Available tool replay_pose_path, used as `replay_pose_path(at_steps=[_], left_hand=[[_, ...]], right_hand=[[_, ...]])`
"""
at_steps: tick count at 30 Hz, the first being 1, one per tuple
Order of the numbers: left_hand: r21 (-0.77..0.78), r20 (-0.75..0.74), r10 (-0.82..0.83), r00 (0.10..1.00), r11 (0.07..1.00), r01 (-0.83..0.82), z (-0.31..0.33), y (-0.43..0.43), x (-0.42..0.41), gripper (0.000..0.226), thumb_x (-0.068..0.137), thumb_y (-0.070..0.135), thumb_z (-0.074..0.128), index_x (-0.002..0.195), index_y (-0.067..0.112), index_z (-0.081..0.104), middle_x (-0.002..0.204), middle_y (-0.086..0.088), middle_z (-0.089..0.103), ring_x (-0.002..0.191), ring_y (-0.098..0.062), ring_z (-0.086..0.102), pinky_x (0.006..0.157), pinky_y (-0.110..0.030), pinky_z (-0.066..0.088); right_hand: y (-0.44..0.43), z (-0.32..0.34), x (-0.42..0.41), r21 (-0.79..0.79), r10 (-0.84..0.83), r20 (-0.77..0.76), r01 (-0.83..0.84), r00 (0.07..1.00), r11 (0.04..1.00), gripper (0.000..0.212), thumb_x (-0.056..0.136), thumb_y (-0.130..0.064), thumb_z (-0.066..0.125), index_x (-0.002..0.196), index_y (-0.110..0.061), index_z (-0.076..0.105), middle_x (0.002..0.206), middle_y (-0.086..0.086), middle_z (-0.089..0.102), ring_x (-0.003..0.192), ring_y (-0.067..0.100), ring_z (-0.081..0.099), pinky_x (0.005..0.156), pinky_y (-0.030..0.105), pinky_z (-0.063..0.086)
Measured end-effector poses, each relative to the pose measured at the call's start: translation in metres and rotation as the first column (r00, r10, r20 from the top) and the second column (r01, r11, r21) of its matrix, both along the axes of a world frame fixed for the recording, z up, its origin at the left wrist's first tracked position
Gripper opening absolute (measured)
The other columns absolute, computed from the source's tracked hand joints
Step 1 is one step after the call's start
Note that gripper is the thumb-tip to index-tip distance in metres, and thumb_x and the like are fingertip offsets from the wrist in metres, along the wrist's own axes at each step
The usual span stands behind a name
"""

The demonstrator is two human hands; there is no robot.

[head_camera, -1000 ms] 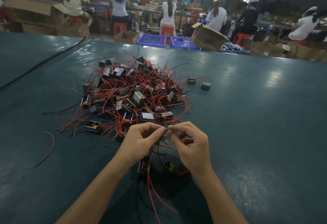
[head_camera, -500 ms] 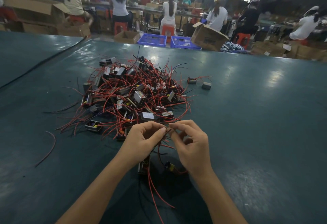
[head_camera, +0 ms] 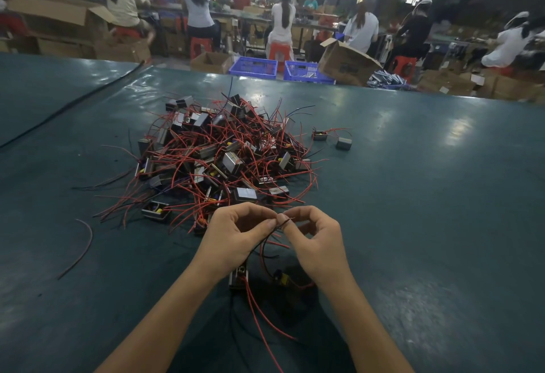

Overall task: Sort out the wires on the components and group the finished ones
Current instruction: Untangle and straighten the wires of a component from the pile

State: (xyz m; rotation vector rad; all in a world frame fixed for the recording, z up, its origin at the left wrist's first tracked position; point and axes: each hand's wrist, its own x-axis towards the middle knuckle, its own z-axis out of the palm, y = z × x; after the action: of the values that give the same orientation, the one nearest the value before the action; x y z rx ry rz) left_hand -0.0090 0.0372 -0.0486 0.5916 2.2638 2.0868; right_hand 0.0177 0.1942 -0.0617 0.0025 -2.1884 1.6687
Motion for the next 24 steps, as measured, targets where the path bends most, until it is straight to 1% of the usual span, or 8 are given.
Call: replay_pose_path(at_steps=[3, 7, 11, 14, 17, 18, 21, 24], left_hand=[[-0.014, -0.007, 0.001, 1.0, 1.0, -0.001, -0.0002, -0.0016, -0.0009, 0.015, 0.082, 0.008, 0.074, 0.087, 0.022, 0.075, 0.084, 0.003, 0.076, 0.08, -0.011, 0.073, 0.072, -0.016, 0.054], [-0.011, -0.018, 0.014, 1.0, 1.0, -0.015, -0.0001, -0.0013, -0.0013, 0.015, 0.082, 0.008, 0.074, 0.087, 0.021, 0.075, 0.083, 0.004, 0.076, 0.079, -0.011, 0.072, 0.07, -0.015, 0.054], [-0.032, -0.032, 0.021, 0.999, 0.999, -0.022, -0.0004, -0.0017, -0.0016, 0.016, 0.082, 0.007, 0.074, 0.087, 0.022, 0.075, 0.083, 0.003, 0.076, 0.077, -0.012, 0.072, 0.07, -0.016, 0.054], [-0.054, -0.063, 0.035, 0.997, 0.998, -0.039, -0.0009, -0.0019, -0.0004, 0.018, 0.083, 0.007, 0.074, 0.087, 0.024, 0.075, 0.083, 0.005, 0.076, 0.079, -0.011, 0.072, 0.072, -0.019, 0.055], [-0.097, -0.14, 0.056, 0.989, 0.993, -0.07, -0.0011, -0.0001, 0.0024, 0.021, 0.083, 0.008, 0.074, 0.088, 0.028, 0.075, 0.085, 0.009, 0.075, 0.082, -0.014, 0.071, 0.075, -0.024, 0.058], [-0.109, -0.166, 0.059, 0.984, 0.991, -0.078, -0.0011, 0.0004, 0.0034, 0.022, 0.082, 0.008, 0.075, 0.088, 0.029, 0.075, 0.085, 0.01, 0.075, 0.083, -0.014, 0.071, 0.075, -0.025, 0.058], [-0.127, -0.202, 0.066, 0.977, 0.988, -0.092, -0.0008, 0.0005, 0.0048, 0.024, 0.081, 0.007, 0.075, 0.088, 0.03, 0.074, 0.085, 0.013, 0.074, 0.082, -0.011, 0.07, 0.074, -0.027, 0.058], [-0.149, -0.223, 0.063, 0.973, 0.984, -0.098, -0.0002, -0.0001, 0.0053, 0.029, 0.081, 0.006, 0.076, 0.088, 0.034, 0.072, 0.085, 0.015, 0.073, 0.082, -0.01, 0.07, 0.075, -0.029, 0.058]], right_hand=[[-0.001, 0.0012, 0.0008, 0.008, 0.025, 0.021, -0.025, 0.999, 1.0, 0.008, 0.087, -0.022, 0.073, 0.082, -0.026, 0.067, 0.075, -0.012, 0.069, 0.064, 0.001, 0.059, 0.06, 0.015, 0.047], [-0.002, 0.0014, 0.0016, 0.049, 0.033, 0.024, -0.035, 0.999, 0.998, 0.007, 0.09, -0.021, 0.069, 0.087, -0.028, 0.067, 0.081, -0.013, 0.068, 0.067, 0.002, 0.059, 0.062, 0.015, 0.048], [-0.003, 0.0007, 0.0017, 0.073, 0.05, 0.05, -0.054, 0.997, 0.996, 0.006, 0.091, -0.021, 0.067, 0.09, -0.027, 0.066, 0.078, -0.007, 0.068, 0.066, 0.001, 0.059, 0.06, 0.013, 0.047], [-0.0029, 0.0002, 0.0013, 0.08, 0.041, 0.114, -0.051, 0.993, 0.996, 0.009, 0.092, -0.025, 0.067, 0.083, -0.025, 0.064, 0.07, -0.009, 0.064, 0.062, 0.0, 0.056, 0.057, 0.014, 0.045], [-0.0025, 0.0012, 0.0008, 0.025, 0.055, 0.176, -0.06, 0.983, 0.998, 0.016, 0.091, -0.02, 0.067, 0.077, -0.013, 0.066, 0.065, -0.003, 0.061, 0.058, 0.005, 0.052, 0.056, 0.023, 0.045], [-0.0023, 0.0021, 0.0009, -0.003, 0.065, 0.187, -0.065, 0.98, 0.998, 0.019, 0.091, -0.019, 0.067, 0.074, -0.01, 0.066, 0.062, -0.002, 0.059, 0.056, 0.007, 0.05, 0.054, 0.023, 0.043], [-0.0027, 0.0058, 0.0022, -0.068, 0.071, 0.191, -0.059, 0.979, 0.996, 0.027, 0.089, -0.019, 0.07, 0.063, -0.013, 0.063, 0.052, -0.006, 0.051, 0.048, 0.005, 0.042, 0.048, 0.018, 0.036], [-0.0027, 0.008, 0.0016, -0.132, 0.04, 0.228, -0.01, 0.973, 0.991, 0.031, 0.082, -0.023, 0.076, 0.053, -0.017, 0.063, 0.048, -0.005, 0.051, 0.044, 0.006, 0.04, 0.044, 0.017, 0.034]])
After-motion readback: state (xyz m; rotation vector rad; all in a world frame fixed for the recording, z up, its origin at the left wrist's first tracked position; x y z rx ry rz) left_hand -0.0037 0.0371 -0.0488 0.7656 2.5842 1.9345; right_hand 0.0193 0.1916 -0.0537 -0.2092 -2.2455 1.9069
